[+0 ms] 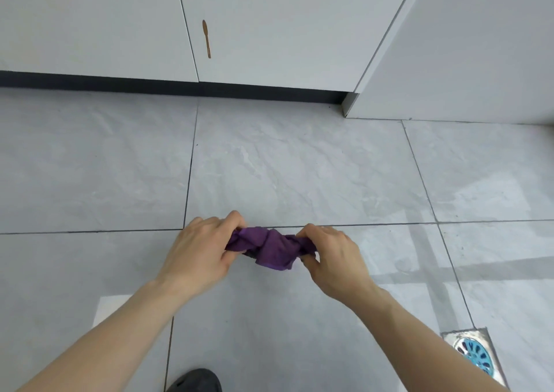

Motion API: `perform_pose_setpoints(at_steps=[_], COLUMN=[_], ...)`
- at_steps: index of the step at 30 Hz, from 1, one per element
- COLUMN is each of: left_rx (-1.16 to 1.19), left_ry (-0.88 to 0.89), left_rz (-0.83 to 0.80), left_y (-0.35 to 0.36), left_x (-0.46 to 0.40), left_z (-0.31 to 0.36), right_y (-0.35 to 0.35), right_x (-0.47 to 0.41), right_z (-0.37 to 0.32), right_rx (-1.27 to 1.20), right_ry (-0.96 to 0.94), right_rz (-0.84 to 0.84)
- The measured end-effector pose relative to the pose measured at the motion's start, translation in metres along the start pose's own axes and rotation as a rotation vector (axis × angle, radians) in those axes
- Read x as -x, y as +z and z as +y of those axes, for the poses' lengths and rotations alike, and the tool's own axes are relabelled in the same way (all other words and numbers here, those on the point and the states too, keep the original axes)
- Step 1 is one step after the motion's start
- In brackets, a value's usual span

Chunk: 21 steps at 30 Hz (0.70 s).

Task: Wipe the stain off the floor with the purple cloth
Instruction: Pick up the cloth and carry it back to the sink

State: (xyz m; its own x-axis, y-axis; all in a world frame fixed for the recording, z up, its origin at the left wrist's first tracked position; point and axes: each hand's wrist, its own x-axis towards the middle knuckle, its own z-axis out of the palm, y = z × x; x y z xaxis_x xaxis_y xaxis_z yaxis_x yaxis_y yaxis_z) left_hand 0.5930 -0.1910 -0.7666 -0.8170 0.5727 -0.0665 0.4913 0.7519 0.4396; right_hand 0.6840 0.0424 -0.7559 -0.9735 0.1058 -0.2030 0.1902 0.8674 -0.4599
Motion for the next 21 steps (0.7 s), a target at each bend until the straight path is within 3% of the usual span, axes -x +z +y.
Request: perform_pose_setpoints(at_steps=[13,21], left_rx=[-0.065,-0.067], left_ry=[0.018,-0.031], left_rz=[-0.028,-0.083], left_y=[-0.107,-0.221], left_x=[-0.035,-0.029], left_z=[0.042,0.109], right_y=[-0.099,-0.213], right_x=[-0.008,0.024], right_z=[-0.035,-0.094], right_rx=[0.018,-0.026], right_ry=[0.038,0.110], right_rz=[0.082,0.059])
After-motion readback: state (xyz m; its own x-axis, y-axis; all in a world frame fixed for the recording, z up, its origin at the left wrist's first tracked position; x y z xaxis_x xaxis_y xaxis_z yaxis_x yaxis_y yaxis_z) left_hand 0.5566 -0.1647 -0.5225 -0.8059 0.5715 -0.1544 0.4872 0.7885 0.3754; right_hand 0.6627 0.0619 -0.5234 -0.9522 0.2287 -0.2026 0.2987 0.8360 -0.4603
